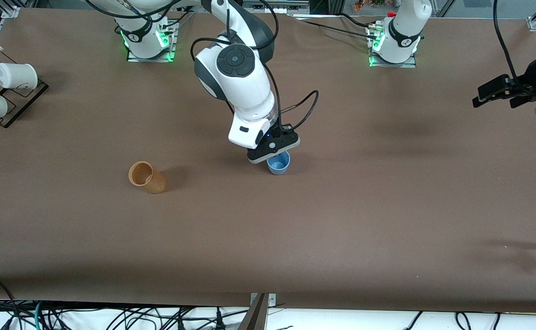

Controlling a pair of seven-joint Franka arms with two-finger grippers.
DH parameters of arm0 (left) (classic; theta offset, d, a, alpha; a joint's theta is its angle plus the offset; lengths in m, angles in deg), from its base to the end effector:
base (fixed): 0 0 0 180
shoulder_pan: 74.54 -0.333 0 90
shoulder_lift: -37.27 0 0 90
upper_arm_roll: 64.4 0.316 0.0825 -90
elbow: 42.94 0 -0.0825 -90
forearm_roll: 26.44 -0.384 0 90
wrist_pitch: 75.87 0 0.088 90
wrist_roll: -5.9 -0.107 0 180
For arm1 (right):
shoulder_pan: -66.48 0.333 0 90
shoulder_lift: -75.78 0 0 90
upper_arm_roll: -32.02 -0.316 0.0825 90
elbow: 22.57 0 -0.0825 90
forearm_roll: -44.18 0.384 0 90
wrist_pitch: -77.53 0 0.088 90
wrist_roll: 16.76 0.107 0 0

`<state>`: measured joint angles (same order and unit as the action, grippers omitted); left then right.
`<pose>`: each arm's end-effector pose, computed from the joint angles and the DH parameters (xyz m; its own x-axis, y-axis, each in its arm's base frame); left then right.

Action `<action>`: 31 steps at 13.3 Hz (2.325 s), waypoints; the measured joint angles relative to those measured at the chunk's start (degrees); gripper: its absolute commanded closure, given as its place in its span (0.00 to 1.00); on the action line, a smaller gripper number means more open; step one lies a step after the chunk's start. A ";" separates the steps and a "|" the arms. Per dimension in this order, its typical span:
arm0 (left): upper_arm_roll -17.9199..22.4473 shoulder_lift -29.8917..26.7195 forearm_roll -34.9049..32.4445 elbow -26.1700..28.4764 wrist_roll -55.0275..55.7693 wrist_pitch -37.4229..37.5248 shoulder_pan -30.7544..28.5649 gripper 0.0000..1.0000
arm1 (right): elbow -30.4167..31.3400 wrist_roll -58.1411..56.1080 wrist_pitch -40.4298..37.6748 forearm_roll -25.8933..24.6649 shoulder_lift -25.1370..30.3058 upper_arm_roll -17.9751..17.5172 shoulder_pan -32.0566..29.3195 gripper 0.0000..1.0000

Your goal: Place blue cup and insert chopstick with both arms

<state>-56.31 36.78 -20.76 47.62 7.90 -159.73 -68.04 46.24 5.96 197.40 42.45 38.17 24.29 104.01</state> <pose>0.5399 0.0039 0.6164 0.9925 0.0516 -0.1111 0.0624 -0.9934 0.0963 0.5559 0.5183 0.4229 0.9197 0.3390 0.1982 0.3690 -0.9187 -0.1406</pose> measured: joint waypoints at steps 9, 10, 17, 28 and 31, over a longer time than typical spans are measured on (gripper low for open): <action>-2.56 -1.29 -0.07 3.95 0.94 -2.22 0.22 0.00 | 0.00 1.34 1.97 -2.34 -3.12 0.43 0.52 0.00; -2.75 -1.29 -0.07 3.97 0.95 -2.23 0.24 0.00 | -0.08 1.38 2.00 -2.34 -3.11 0.88 0.64 0.00; -2.78 -1.29 -0.08 4.04 0.98 -2.23 -0.03 0.00 | -1.95 0.53 -11.58 -1.94 2.44 5.62 -0.24 0.00; -2.78 -1.29 -0.09 4.12 0.98 -2.25 -0.10 0.00 | 20.63 -31.56 -30.05 4.45 32.56 8.32 -22.88 0.00; -2.78 -1.29 -0.09 4.12 0.98 -2.26 -0.10 0.00 | 22.24 -32.23 -31.21 4.45 34.43 11.29 -22.92 0.00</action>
<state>-59.09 35.49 -20.85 51.74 8.88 -161.99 -68.14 68.48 -26.27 166.18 46.90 72.60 35.58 81.09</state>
